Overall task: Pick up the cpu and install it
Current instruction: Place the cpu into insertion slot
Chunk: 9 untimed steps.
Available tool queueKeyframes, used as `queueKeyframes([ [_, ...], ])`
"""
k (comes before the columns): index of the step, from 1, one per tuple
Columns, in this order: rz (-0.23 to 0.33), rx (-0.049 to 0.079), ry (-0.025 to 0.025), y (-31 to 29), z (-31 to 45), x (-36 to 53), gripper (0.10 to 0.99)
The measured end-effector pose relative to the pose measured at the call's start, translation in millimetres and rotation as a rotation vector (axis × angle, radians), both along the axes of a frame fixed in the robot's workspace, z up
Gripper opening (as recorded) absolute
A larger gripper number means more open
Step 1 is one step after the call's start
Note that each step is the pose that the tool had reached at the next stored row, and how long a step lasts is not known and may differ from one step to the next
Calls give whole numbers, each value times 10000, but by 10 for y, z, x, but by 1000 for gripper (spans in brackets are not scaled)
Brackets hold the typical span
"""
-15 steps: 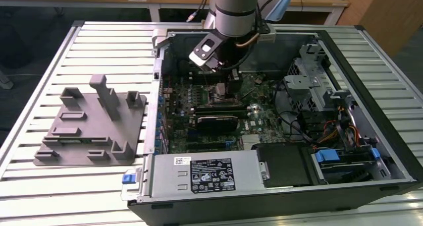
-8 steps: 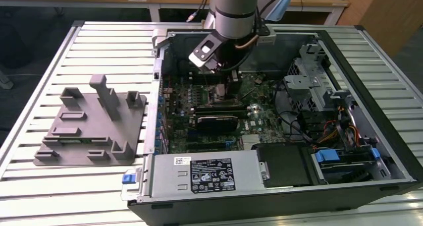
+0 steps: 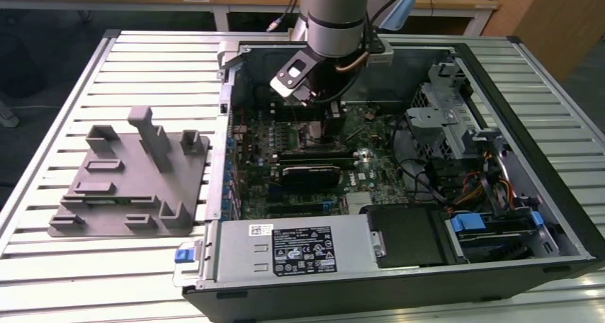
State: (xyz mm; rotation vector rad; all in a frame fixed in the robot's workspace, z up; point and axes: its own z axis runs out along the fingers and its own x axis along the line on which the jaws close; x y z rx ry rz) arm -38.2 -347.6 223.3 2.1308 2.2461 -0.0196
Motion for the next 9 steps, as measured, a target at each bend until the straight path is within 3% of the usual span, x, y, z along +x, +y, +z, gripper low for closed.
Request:
queueKeyframes([
  [9,-137,-33,36,51,-73,0,545],
])
